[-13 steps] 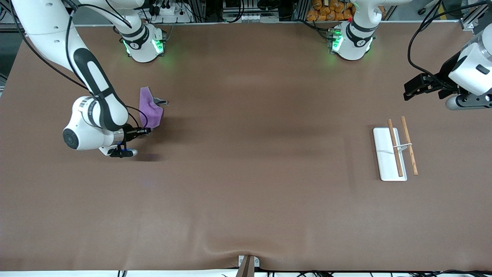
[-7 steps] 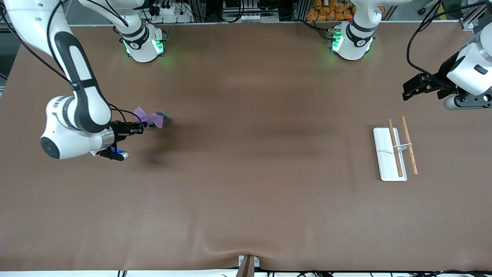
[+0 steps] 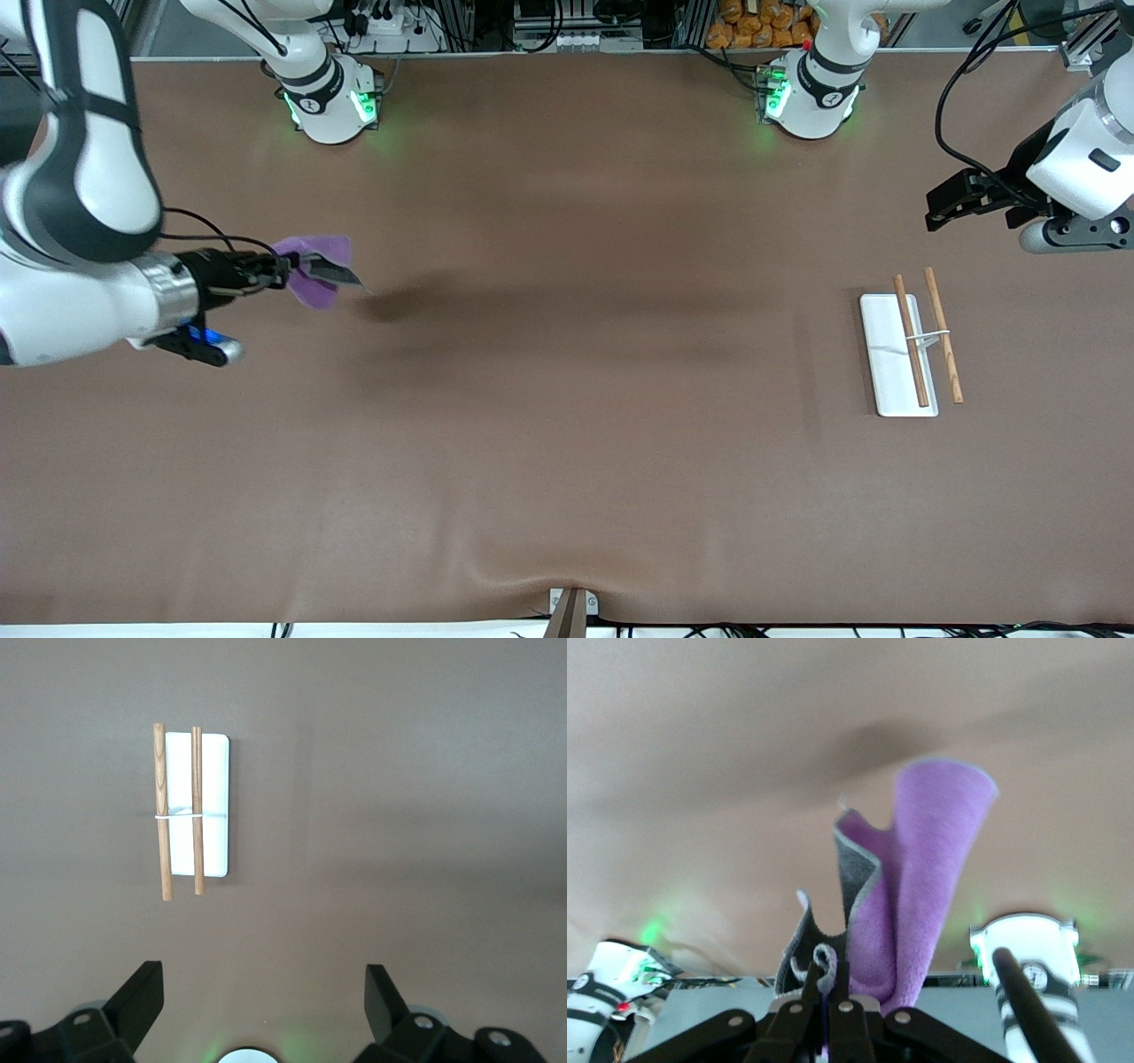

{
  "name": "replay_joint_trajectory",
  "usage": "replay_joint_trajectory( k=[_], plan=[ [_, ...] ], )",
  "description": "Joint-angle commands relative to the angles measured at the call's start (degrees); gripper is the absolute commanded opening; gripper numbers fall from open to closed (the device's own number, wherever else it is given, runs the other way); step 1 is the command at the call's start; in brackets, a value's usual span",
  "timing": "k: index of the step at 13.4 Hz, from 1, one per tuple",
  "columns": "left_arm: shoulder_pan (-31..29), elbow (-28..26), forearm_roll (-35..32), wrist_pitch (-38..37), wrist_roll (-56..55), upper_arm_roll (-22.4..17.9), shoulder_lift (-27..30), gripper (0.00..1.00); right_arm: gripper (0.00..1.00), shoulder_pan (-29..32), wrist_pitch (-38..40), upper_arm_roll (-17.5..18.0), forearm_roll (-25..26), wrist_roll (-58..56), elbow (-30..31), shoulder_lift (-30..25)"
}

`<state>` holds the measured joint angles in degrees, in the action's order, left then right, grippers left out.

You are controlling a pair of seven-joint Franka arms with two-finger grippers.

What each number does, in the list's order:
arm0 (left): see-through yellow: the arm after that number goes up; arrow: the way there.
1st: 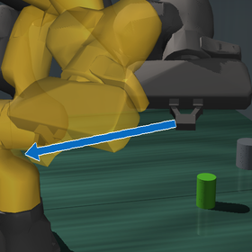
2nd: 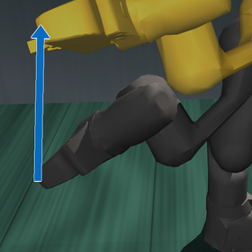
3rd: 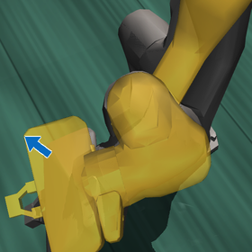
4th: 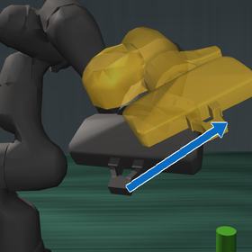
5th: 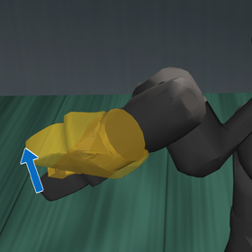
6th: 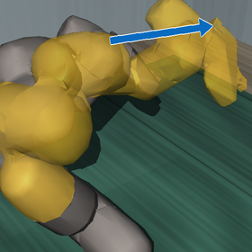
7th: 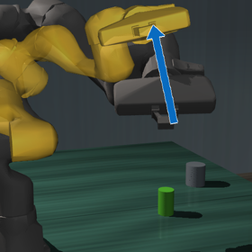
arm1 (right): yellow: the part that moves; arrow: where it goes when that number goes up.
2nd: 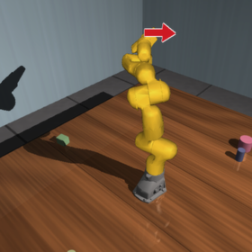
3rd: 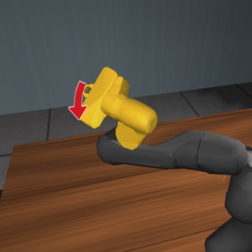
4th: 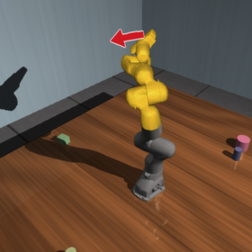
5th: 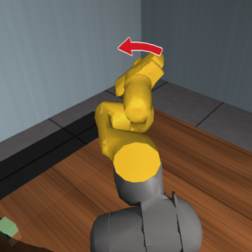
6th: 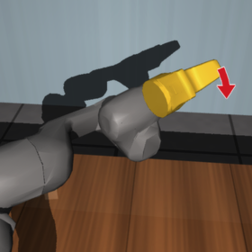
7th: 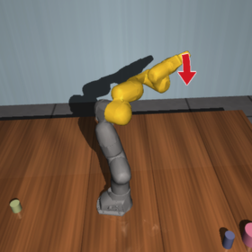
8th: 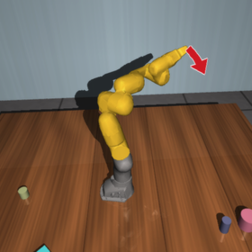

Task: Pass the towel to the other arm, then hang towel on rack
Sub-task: 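Lift the purple towel with the right gripper, then carry the towel toward the middle while the left gripper reaches toward it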

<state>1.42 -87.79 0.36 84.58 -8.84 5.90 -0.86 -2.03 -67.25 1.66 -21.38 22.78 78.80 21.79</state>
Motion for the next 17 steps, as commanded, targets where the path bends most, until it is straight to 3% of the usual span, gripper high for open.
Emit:
replay_joint_trajectory(
  k=[1,5,9,14,17],
  plan=[
    [-0.10,0.52,-0.71,-0.39,1.02,0.25,-0.11,1.00,0.00,-3.15,1.95,2.11,-0.51,9.71,-5.14,-2.09],
    [0.08,0.78,-0.63,-0.12,0.93,0.25,-0.99,1.00,0.00,-9.65,-2.08,3.26,-1.47,22.70,-8.82,-3.69],
    [0.25,1.13,1.91,2.51,0.23,0.43,-4.14,1.00,0.00,-15.45,-17.36,3.00,-5.68,40.72,-9.45,-2.64],
    [0.69,2.62,5.00,10.23,-0.12,0.69,-9.76,1.00,0.00,-25.81,-35.89,2.91,-6.04,60.76,-9.45,1.57],
    [1.31,4.73,10.95,13.41,-0.30,0.60,-13.46,1.00,0.00,-29.69,-48.81,3.00,-7.18,73.40,-9.45,4.65]
  ],
)
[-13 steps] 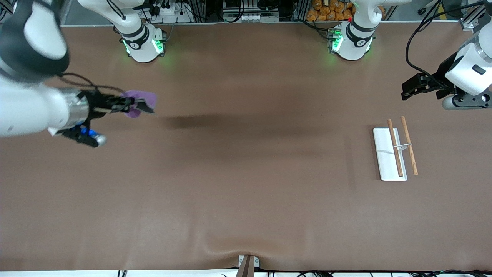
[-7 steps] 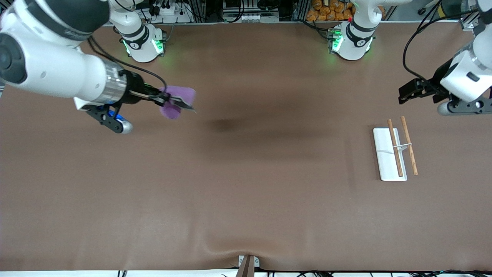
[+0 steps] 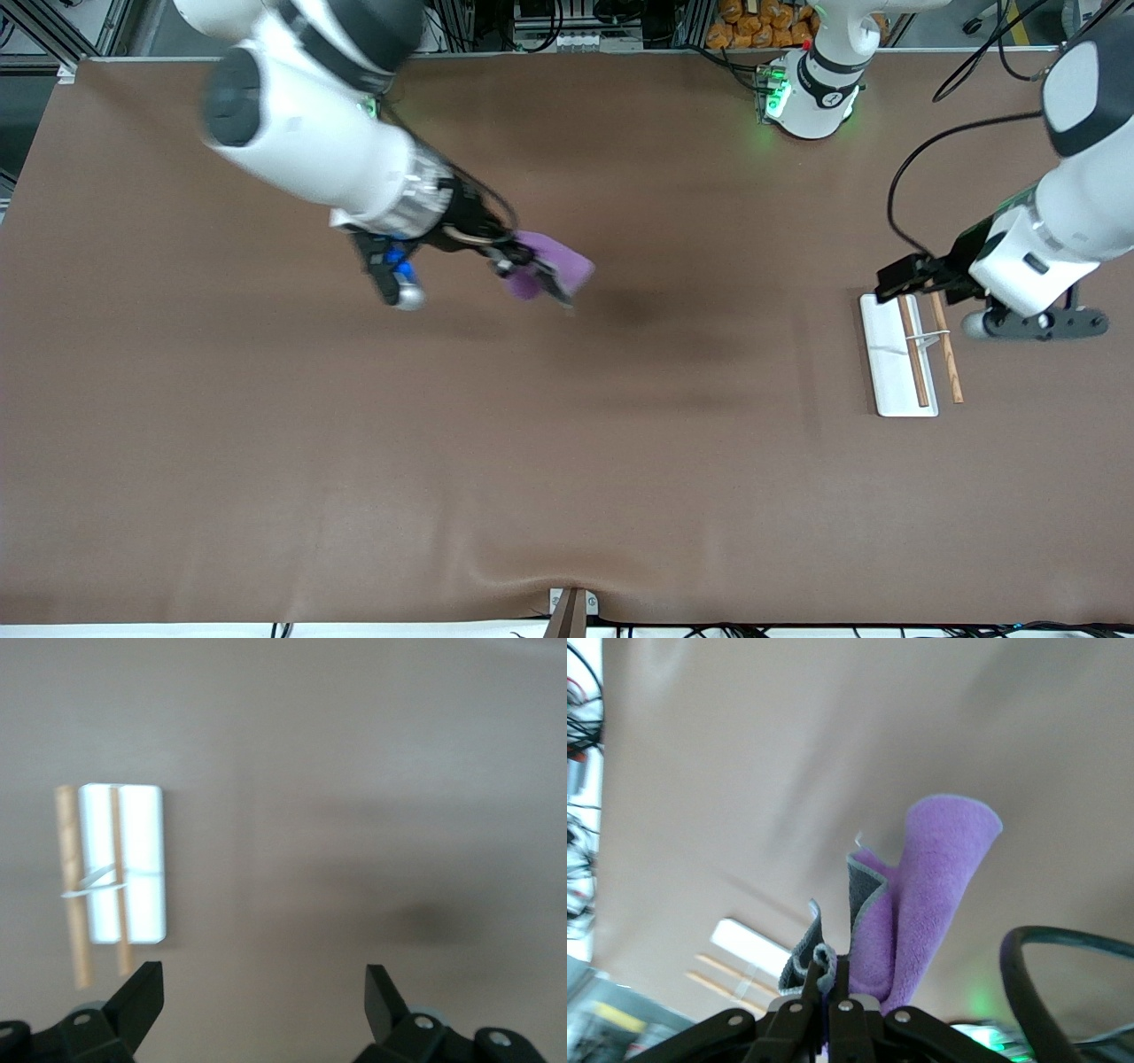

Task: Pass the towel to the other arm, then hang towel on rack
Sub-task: 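Carry the towel toward the middle while the left gripper reaches toward it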

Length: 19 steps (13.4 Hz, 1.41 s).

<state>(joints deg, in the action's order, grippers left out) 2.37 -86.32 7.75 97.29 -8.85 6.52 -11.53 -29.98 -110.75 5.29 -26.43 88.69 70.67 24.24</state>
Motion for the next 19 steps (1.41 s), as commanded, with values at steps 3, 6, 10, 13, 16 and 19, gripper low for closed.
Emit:
replay_joint_trajectory(
  k=[3,6,10,13,16,19],
  plan=[
    [0.53,3.35,6.75,4.21,-3.27,0.08,-5.78,1.00,0.00,-3.85,-17.28,-0.63,-4.23,21.23,-1.33,4.58],
    [3.07,3.35,9.47,9.83,-11.33,0.60,-8.42,1.00,0.00,-3.51,-21.17,-0.72,-9.40,26.79,-1.33,5.11],
    [5.71,4.93,13.60,18.18,-23.74,0.69,-12.02,1.00,0.00,-7.46,-28.99,-0.98,-10.92,27.24,-1.33,7.84],
    [7.82,4.93,16.68,21.35,-30.67,0.78,-12.91,1.00,0.00,-7.46,-28.74,-0.98,-10.83,27.15,-1.33,7.84],
    [9.06,4.85,16.86,21.45,-41.48,0.78,-12.30,1.00,0.00,-7.20,-28.21,-1.07,-10.66,26.98,-1.33,7.67],
    [9.84,4.23,16.43,20.05,-49.75,0.87,-11.33,1.00,0.00,-6.85,-25.66,-0.98,-9.95,26.80,-1.42,7.49]
  ],
)
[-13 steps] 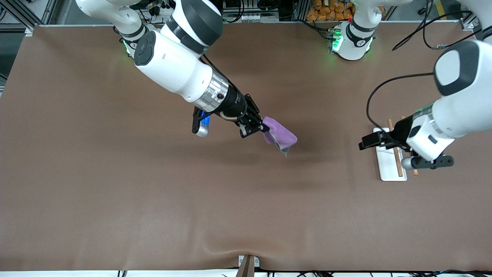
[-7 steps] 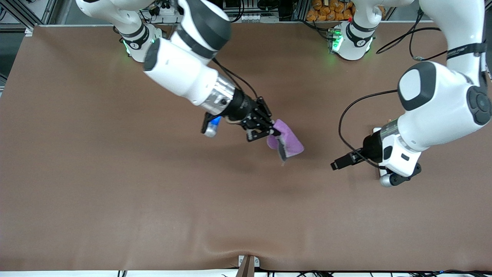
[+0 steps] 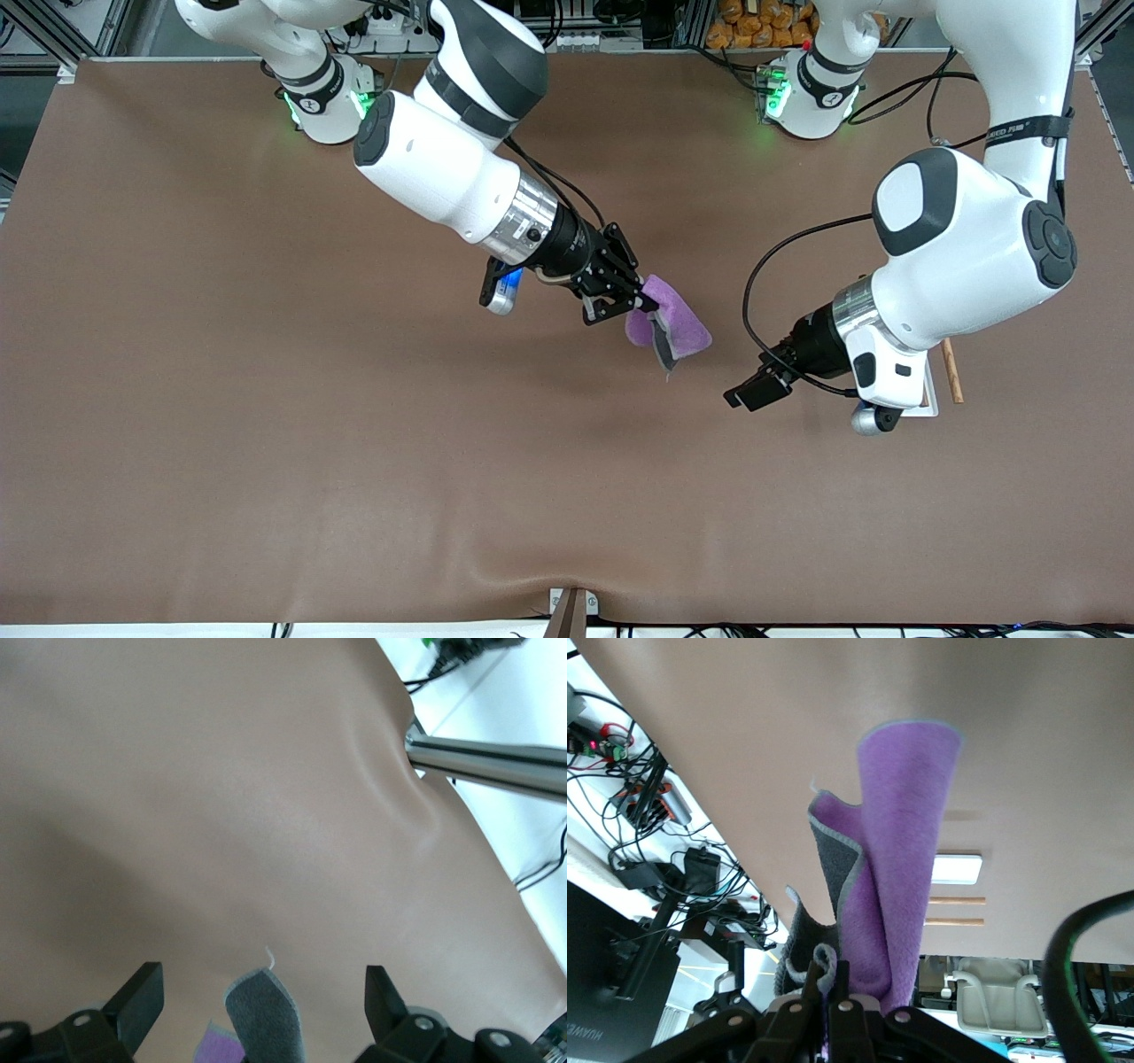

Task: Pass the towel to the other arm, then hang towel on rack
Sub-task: 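Carry the towel toward the middle while the left gripper reaches toward it, then grasp the towel's hanging edge with the left gripper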

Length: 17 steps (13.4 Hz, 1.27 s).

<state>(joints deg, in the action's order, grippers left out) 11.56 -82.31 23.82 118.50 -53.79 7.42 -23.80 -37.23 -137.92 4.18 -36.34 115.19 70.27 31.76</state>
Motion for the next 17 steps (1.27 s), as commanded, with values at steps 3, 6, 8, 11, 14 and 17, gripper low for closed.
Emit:
replay_joint_trajectory(
  k=[3,6,8,11,14,17],
  plan=[
    [1.27,0.22,0.18,-6.51,-7.55,-0.04,1.65,1.00,0.00,0.49,1.77,0.04,-0.05,0.21,-0.92,-0.12],
    [3.82,0.22,-0.34,-7.93,-15.09,-0.13,2.35,1.00,0.00,0.66,4.41,0.04,0.91,-0.23,-1.01,-0.30],
    [4.52,0.31,-1.84,-8.72,-17.83,-0.04,2.53,1.00,0.00,0.75,5.03,0.04,1.09,-0.23,-1.01,-0.38],
    [5.67,0.22,-1.93,-8.73,-20.04,-0.13,2.26,1.00,0.00,0.75,5.56,0.04,1.10,-0.23,-1.01,-0.38],
    [5.58,0.13,-1.93,-8.81,-20.39,-0.13,2.26,0.50,0.00,0.84,5.56,0.04,1.10,-0.23,-1.01,-0.38],
    [5.49,0.13,-1.93,-9.69,-20.39,-0.13,2.18,0.25,0.00,1.36,8.10,-0.14,1.10,-0.40,-1.18,-0.47]
  ],
)
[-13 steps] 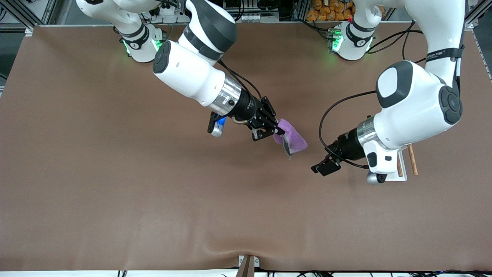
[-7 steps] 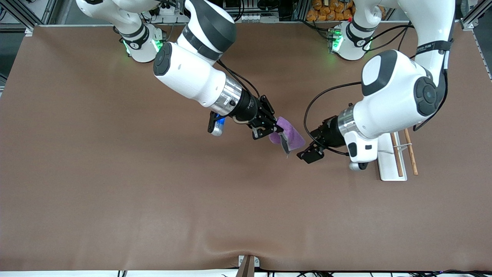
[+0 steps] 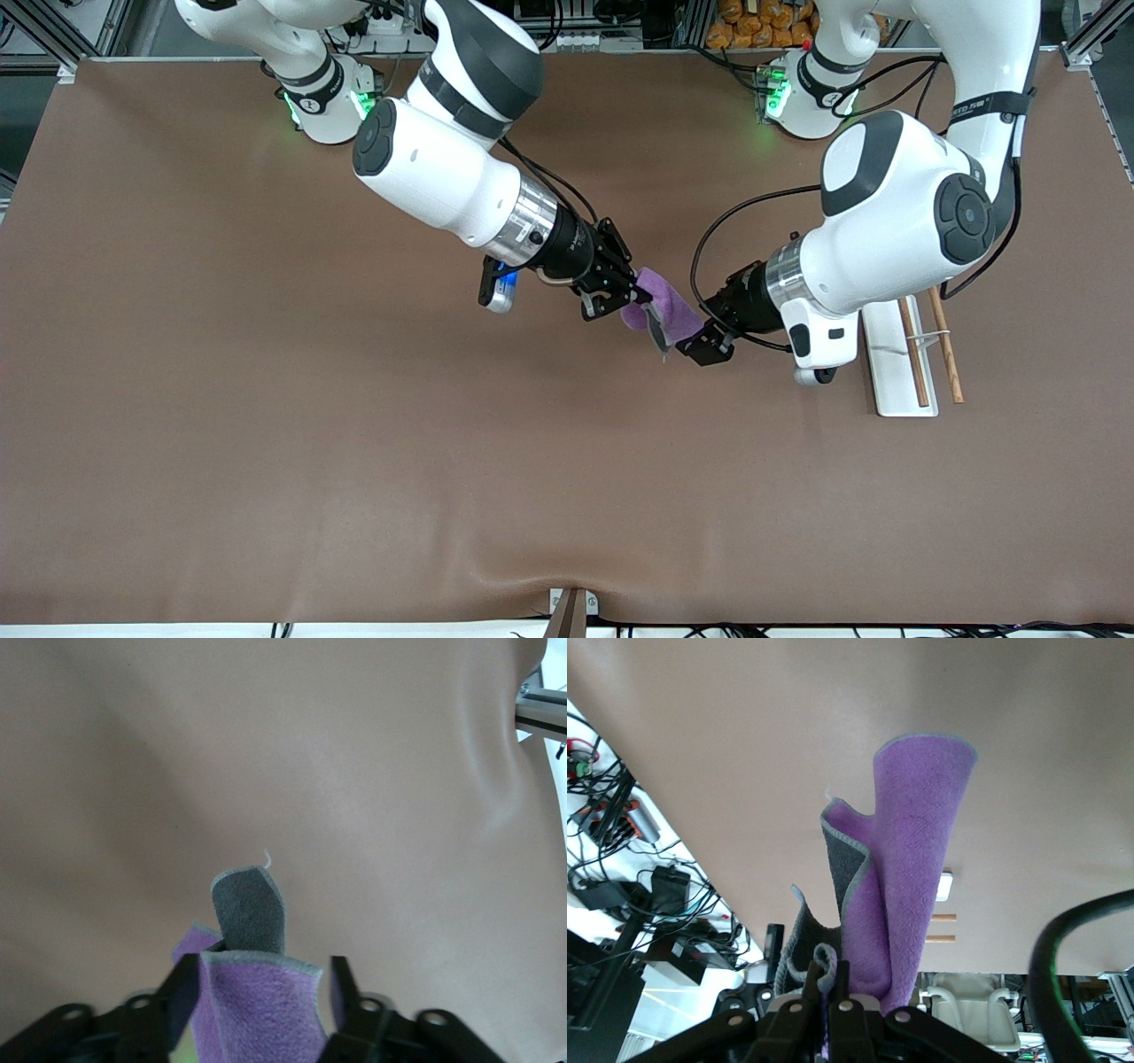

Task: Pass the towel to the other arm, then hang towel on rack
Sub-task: 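Grasp the towel's hanging edge with the left gripper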

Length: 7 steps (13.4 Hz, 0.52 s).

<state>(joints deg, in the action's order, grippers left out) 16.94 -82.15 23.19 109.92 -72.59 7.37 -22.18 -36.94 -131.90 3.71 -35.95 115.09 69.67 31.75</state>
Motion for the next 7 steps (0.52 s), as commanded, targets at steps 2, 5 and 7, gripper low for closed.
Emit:
replay_joint_trajectory(
  k=[2,5,7],
  plan=[
    [0.29,-0.03,-1.30,-1.11,-1.59,-0.07,0.56,0.16,0.00,1.25,2.17,0.42,0.71,-0.75,-0.59,-0.55],
    [0.29,-0.03,-1.30,-1.11,-1.67,-0.07,0.56,0.16,0.00,1.25,2.17,0.42,0.71,-0.92,-0.59,-0.55],
    [0.46,-0.03,-1.30,-1.11,-1.67,-0.07,0.56,0.17,0.00,1.25,2.17,0.42,0.71,-0.92,-0.59,-0.55]
  ],
)
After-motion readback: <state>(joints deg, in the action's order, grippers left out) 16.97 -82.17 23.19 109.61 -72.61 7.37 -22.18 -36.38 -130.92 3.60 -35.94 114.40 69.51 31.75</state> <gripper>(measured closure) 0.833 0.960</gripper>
